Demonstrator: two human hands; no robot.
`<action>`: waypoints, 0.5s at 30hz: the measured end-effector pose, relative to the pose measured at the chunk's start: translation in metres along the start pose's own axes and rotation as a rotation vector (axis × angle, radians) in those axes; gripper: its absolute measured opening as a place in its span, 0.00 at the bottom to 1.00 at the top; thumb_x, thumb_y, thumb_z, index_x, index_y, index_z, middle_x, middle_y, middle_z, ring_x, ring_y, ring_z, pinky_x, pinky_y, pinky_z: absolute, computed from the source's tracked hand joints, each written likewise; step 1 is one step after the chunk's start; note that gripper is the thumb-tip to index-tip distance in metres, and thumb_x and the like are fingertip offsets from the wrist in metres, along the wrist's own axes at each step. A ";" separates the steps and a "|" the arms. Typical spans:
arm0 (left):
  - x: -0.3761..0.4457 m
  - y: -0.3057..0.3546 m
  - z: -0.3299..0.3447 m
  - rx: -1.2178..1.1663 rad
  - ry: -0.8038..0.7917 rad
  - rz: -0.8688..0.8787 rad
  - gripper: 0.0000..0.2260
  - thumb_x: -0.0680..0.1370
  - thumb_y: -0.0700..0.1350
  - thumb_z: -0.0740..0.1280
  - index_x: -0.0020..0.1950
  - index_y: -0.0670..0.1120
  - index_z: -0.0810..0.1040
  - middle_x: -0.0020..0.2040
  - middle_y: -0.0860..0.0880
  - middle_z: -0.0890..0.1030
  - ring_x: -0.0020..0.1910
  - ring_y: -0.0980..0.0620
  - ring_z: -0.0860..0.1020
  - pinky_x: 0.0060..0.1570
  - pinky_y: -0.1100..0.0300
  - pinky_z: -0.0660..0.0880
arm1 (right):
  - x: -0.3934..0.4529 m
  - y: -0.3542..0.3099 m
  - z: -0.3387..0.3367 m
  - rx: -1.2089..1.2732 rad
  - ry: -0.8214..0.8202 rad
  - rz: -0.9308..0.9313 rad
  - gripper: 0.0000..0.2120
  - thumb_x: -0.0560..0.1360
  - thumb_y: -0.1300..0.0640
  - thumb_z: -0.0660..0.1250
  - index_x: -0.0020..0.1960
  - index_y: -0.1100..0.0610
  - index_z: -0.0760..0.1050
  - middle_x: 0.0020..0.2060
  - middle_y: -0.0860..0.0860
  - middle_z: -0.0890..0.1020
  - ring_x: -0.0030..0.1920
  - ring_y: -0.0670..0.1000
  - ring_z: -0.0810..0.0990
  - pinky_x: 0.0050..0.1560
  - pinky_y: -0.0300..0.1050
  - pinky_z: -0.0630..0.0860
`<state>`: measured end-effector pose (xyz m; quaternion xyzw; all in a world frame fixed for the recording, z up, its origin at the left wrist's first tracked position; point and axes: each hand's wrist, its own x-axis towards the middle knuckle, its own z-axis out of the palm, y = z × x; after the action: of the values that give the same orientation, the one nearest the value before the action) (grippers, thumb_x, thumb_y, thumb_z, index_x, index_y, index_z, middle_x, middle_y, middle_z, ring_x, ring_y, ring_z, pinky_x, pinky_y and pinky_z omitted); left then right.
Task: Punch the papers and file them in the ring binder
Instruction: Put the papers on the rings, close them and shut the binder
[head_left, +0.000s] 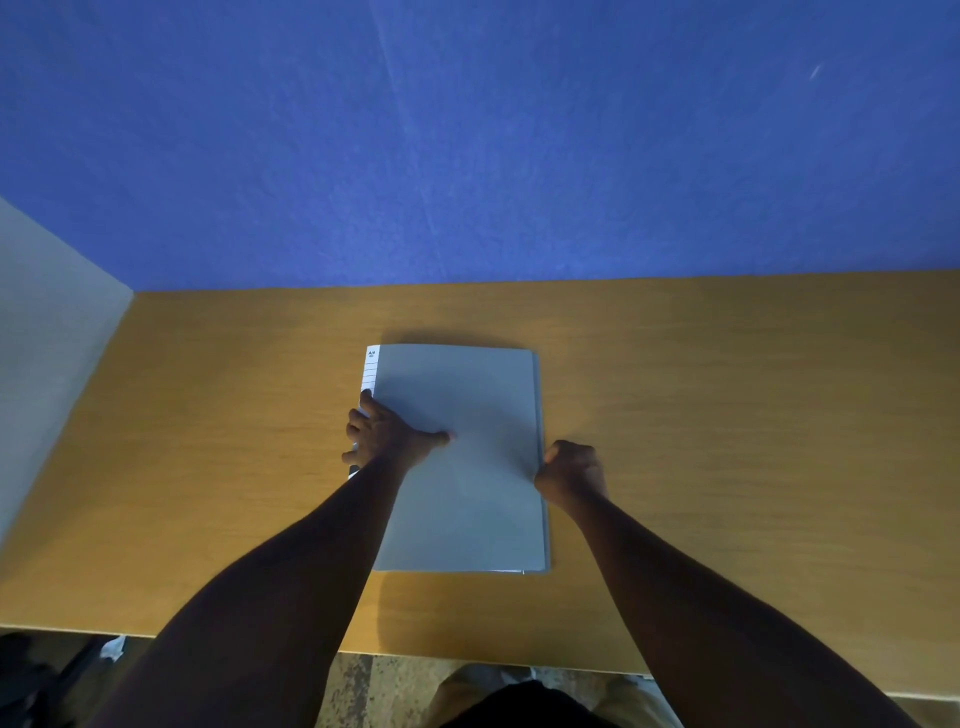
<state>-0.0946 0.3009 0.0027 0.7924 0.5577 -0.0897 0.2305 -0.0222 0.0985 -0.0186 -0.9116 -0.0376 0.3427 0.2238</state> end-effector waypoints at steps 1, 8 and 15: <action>0.000 0.000 0.000 -0.004 0.003 0.004 0.56 0.58 0.63 0.81 0.75 0.46 0.53 0.73 0.41 0.63 0.73 0.39 0.63 0.66 0.37 0.65 | 0.000 0.000 0.000 0.000 0.002 0.000 0.15 0.71 0.64 0.64 0.56 0.59 0.79 0.53 0.56 0.81 0.53 0.55 0.82 0.44 0.40 0.78; -0.001 -0.001 0.001 -0.002 0.014 0.036 0.57 0.59 0.62 0.81 0.76 0.46 0.52 0.74 0.42 0.62 0.73 0.39 0.62 0.67 0.39 0.65 | 0.004 0.004 0.004 -0.009 -0.002 0.015 0.17 0.71 0.64 0.66 0.60 0.59 0.77 0.55 0.56 0.81 0.55 0.55 0.82 0.49 0.44 0.81; 0.001 -0.003 0.003 0.009 0.019 0.044 0.57 0.59 0.63 0.81 0.76 0.45 0.52 0.74 0.42 0.62 0.74 0.39 0.61 0.68 0.38 0.64 | 0.001 0.002 0.002 -0.055 -0.031 -0.005 0.18 0.72 0.62 0.66 0.61 0.59 0.76 0.56 0.56 0.80 0.55 0.55 0.81 0.43 0.41 0.78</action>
<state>-0.0965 0.3009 -0.0005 0.8062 0.5419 -0.0796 0.2238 -0.0227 0.0977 -0.0213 -0.9119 -0.0527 0.3551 0.1991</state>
